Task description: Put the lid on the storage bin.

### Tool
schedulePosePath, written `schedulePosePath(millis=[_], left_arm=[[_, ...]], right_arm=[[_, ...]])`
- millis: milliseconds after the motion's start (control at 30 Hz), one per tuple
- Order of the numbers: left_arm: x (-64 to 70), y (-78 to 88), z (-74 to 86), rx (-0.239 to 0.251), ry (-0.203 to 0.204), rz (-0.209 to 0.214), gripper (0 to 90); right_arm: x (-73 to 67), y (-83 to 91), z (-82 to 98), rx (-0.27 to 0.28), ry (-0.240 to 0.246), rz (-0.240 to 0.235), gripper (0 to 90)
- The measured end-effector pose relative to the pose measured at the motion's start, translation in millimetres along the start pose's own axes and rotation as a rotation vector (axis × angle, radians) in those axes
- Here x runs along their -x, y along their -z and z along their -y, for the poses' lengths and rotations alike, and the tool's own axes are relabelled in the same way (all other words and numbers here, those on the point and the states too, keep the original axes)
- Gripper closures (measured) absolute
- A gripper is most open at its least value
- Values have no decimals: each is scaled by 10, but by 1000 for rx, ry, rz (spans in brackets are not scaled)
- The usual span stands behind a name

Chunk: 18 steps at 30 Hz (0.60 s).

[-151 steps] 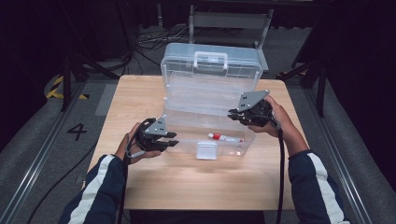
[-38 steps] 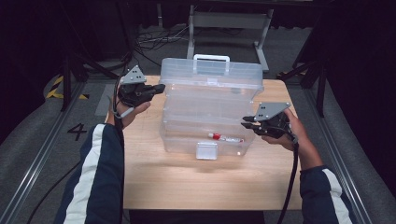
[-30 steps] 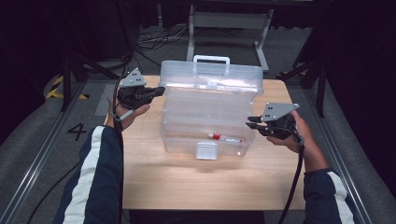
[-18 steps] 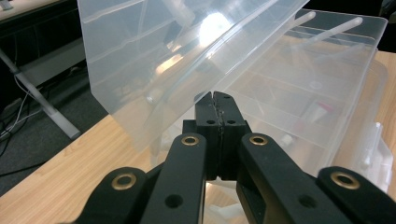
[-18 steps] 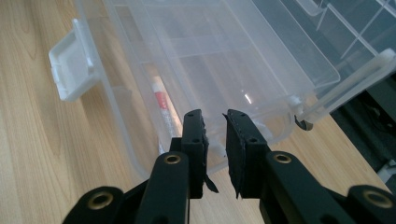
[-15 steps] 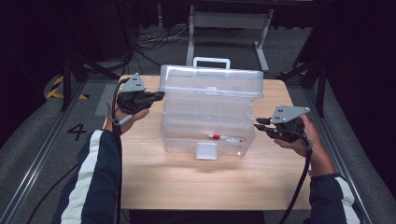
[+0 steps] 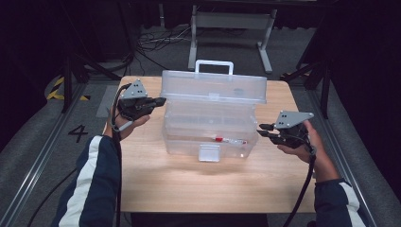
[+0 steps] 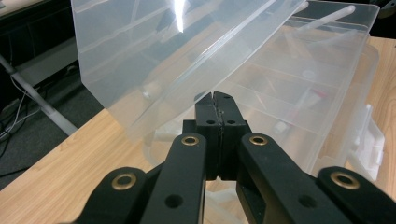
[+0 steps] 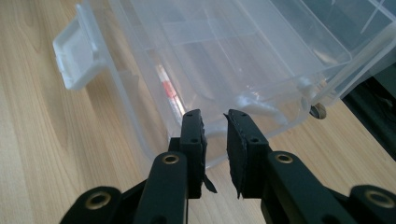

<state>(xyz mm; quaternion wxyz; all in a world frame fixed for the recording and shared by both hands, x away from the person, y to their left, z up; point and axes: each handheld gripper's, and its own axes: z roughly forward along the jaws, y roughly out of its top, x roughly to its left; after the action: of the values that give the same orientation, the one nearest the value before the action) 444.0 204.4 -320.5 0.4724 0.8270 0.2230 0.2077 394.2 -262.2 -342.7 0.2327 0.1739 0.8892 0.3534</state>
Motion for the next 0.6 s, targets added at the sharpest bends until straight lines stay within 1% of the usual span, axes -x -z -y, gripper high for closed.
schedulePosePath(millis=[100, 300, 433, 600], left_arm=[[11, 3, 16, -2, -4, 4, 900], [49, 11, 62, -3, -7, 8, 900], [80, 11, 109, -21, -15, 4, 900], [120, 11, 152, -26, -18, 6, 900]], right_arm=[[-16, -14, 16, -11, 3, 1, 765], [-23, -8, 50, -17, -7, 7, 756], [-27, -14, 78, -19, -15, 8, 751], [-43, -23, 99, -23, -18, 4, 744]])
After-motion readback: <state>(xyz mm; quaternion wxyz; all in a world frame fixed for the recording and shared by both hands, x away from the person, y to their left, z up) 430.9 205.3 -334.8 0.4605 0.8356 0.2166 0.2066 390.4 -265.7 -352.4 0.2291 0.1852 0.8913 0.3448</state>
